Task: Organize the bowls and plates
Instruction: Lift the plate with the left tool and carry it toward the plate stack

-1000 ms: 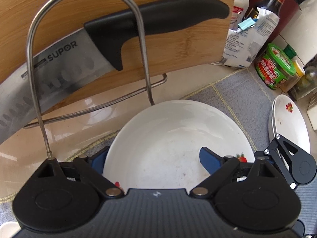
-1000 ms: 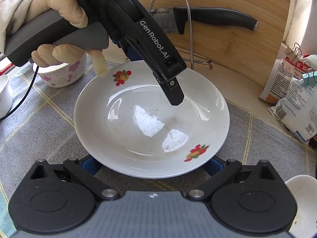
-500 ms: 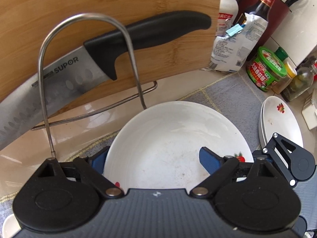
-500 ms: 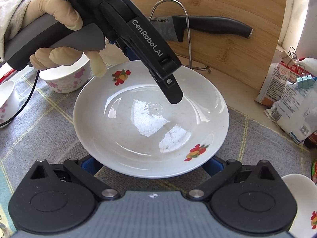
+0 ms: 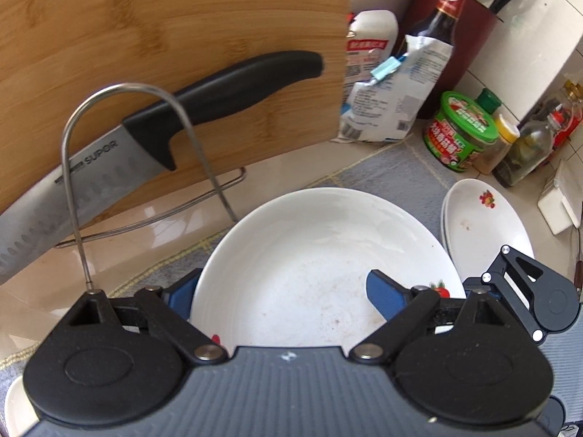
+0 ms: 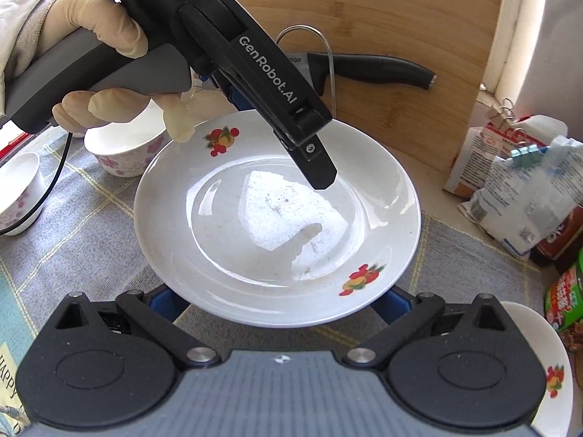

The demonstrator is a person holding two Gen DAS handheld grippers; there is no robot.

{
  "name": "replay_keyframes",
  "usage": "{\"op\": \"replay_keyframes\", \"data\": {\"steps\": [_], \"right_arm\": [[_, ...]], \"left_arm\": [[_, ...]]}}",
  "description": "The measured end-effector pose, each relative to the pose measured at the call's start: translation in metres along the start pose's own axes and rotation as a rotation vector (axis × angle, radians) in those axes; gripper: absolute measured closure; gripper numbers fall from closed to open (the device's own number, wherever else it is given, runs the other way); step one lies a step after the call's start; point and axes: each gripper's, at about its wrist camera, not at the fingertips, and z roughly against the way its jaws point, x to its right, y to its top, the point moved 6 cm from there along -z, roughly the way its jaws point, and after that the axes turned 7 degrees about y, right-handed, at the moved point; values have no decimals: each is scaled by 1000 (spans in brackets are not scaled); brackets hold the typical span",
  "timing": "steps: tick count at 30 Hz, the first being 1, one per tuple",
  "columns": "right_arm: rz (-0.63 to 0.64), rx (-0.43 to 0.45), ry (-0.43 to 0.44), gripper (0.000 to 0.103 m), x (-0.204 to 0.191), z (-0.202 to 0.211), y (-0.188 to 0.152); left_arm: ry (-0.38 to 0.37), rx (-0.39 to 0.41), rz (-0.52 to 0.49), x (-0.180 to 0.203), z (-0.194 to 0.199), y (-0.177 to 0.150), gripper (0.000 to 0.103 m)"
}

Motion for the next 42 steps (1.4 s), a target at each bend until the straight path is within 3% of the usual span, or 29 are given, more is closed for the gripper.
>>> {"op": "replay_keyframes", "data": {"steps": [14, 42], "right_arm": [[-40, 11, -41, 0, 14, 34, -19], [-173, 26, -188, 0, 67, 104, -82]], "left_arm": [[-14, 23, -59, 49, 17, 7, 10], [-109, 21, -220, 171, -1, 40, 10]]}}
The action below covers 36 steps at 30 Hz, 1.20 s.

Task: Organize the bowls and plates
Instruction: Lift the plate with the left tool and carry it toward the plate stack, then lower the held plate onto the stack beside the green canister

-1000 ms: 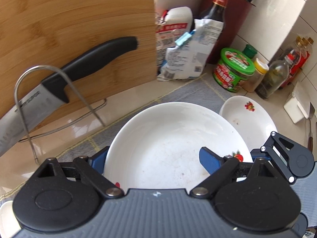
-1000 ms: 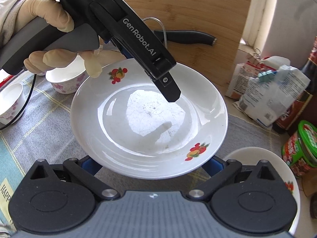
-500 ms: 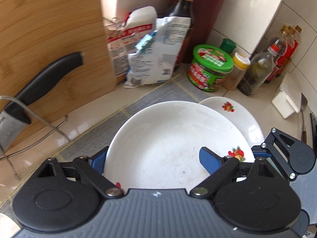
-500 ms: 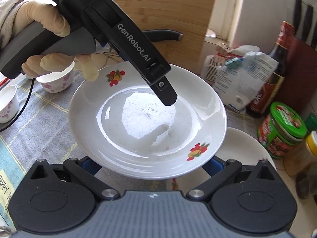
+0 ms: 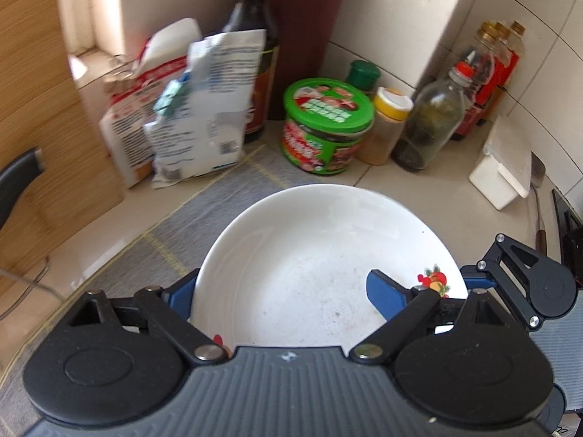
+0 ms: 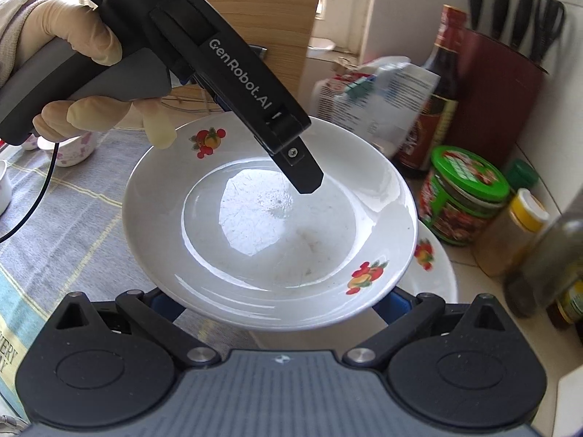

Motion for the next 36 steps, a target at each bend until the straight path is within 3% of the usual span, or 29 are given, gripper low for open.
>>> {"op": "replay_keyframes", "data": {"steps": [16, 36], "right_arm": [[-65, -12, -55, 0, 24, 13, -18], [-96, -57, -63, 0, 32, 9, -27]], "left_arm": [[-35, -27, -54, 35, -26, 19, 10], [-67, -74, -67, 47, -50, 14, 10]]}}
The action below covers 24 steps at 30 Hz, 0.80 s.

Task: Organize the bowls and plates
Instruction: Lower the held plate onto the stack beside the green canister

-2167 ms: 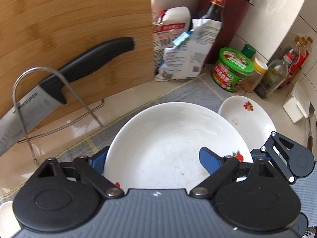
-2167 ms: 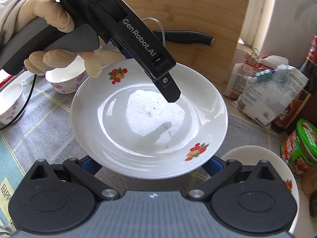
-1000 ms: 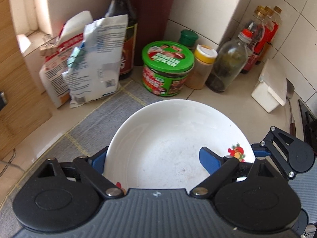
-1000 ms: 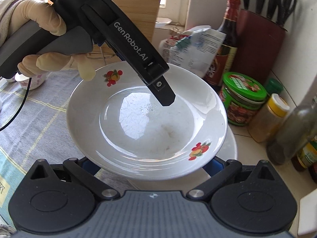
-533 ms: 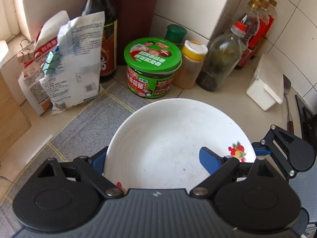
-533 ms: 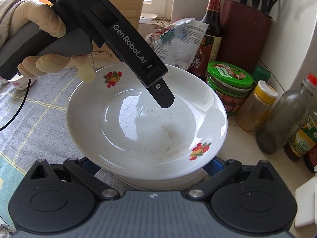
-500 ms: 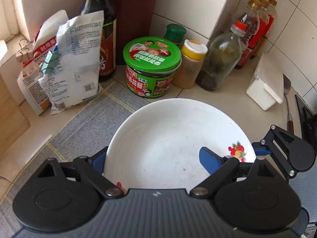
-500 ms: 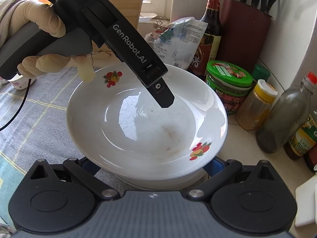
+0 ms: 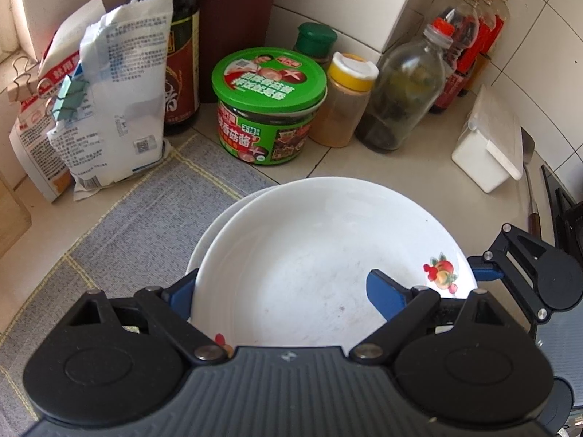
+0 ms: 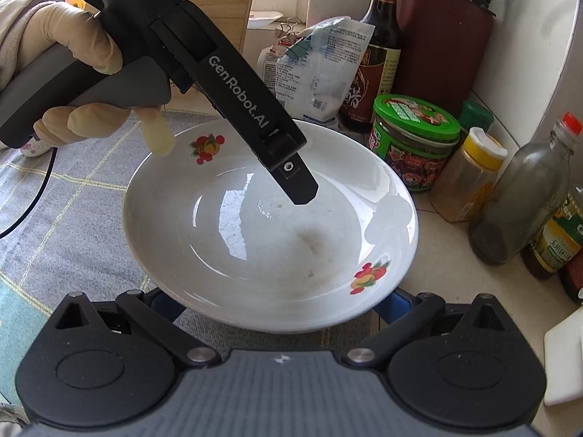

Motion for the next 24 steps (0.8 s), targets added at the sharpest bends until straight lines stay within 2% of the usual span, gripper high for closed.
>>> {"op": "replay_keyframes", "data": {"steps": [24], "right_arm": [[-7, -44, -8, 0, 1, -4, -6]], "left_arm": [[-20, -57, -5, 1, -20, -5, 10]]}}
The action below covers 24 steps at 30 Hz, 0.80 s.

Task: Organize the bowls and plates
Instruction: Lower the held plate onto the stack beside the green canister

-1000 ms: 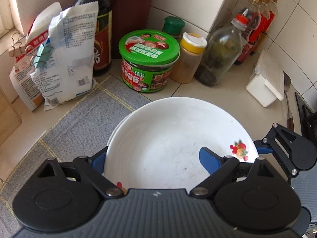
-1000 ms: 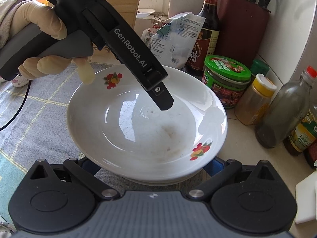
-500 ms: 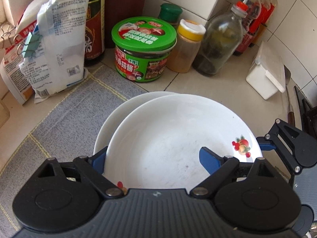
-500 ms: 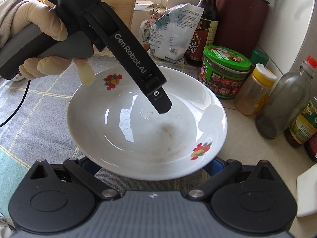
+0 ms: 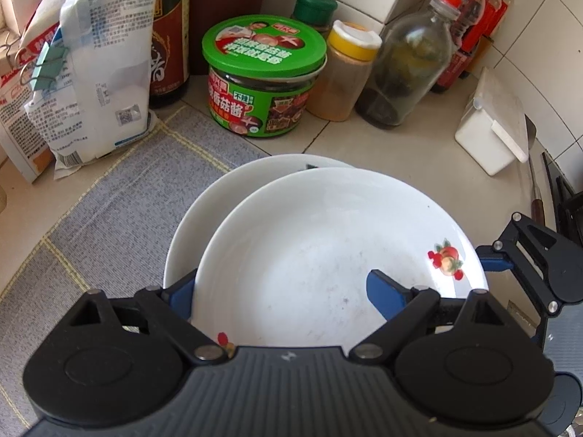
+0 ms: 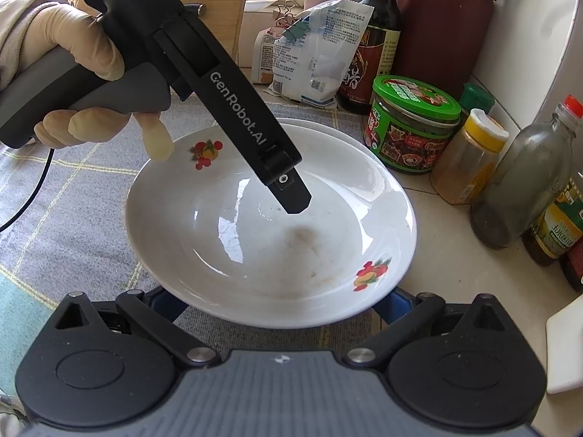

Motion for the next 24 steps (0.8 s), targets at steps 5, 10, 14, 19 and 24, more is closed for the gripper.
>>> {"op": "replay_keyframes", "data": {"steps": [5, 10, 14, 19, 24], "right_arm": [[-3, -4, -8, 0, 1, 0, -1], [-9, -1, -10, 0, 1, 3, -1], [-12, 5, -8, 0, 1, 5, -2], [-7, 9, -13, 0, -1, 7, -2], [1, 16, -17, 0, -3, 11, -3]], "left_arm": [[0, -4, -10, 1, -2, 0, 10], [17, -17, -36, 4, -4, 1, 10], [27, -27, -52, 5, -5, 2, 10], [41, -45, -74, 6, -6, 4, 10], [65, -44, -100, 7, -5, 4, 10]]}}
